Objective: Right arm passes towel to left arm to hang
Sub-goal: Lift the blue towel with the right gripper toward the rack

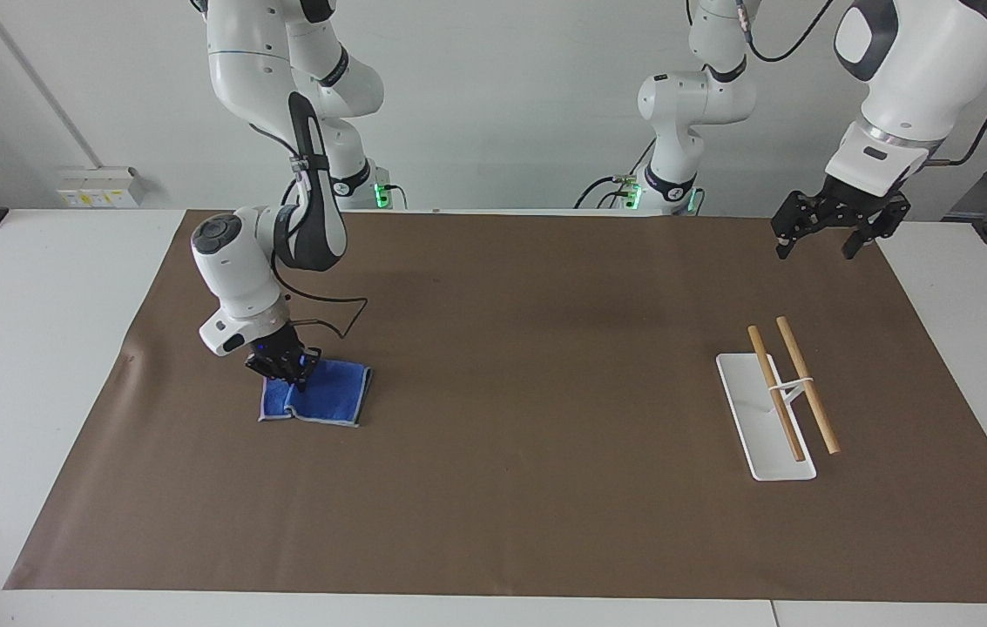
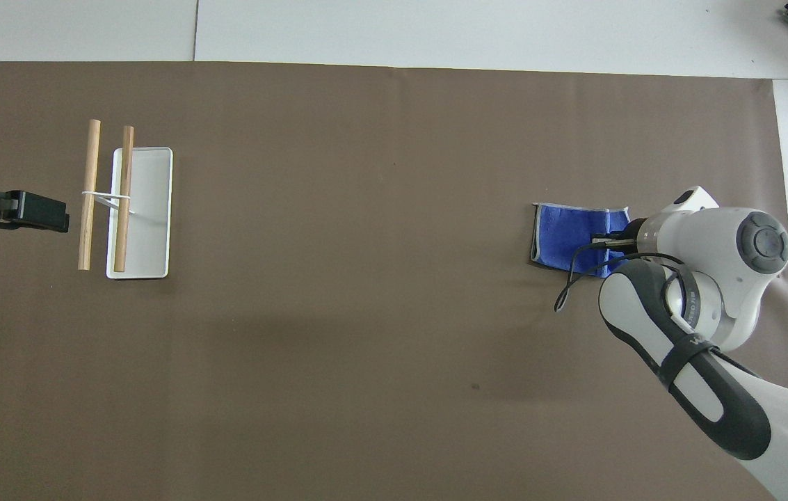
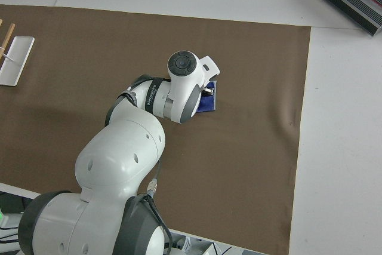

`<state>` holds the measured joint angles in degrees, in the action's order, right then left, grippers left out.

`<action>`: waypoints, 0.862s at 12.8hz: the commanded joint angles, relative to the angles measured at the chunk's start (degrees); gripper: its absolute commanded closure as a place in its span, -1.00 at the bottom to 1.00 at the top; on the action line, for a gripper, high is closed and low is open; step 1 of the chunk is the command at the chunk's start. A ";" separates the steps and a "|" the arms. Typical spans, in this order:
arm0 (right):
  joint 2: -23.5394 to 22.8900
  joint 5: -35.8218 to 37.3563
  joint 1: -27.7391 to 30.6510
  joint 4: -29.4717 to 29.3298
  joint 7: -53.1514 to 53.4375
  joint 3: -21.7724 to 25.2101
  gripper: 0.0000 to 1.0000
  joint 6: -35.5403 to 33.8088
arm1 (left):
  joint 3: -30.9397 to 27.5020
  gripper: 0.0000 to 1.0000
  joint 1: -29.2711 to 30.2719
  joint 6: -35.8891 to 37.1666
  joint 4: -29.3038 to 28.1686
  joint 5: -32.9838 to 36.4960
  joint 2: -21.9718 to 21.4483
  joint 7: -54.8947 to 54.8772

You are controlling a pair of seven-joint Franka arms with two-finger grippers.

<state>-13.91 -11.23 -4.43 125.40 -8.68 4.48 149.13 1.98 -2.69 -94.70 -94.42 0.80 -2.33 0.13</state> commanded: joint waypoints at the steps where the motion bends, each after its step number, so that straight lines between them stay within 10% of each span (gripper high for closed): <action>1: 1.86 -1.69 -0.93 -4.53 1.38 -0.44 1.00 -7.24 | 0.39 -1.00 0.49 0.30 -0.51 0.96 -0.48 0.14; 8: 5.91 -2.13 -0.93 -15.34 2.09 -6.22 1.00 -18.34 | 0.39 -1.00 0.49 0.22 -0.51 0.96 -0.48 0.23; 11: 5.91 -14.20 -0.93 -18.78 2.44 -9.04 1.00 -18.79 | 0.39 -1.00 0.49 0.22 -0.51 0.96 -0.48 0.23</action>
<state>-7.56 -18.96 -5.96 109.13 -6.68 -3.31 131.73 1.98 -2.69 -94.70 -94.42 0.80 -2.33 0.13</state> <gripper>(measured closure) 0.960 0.000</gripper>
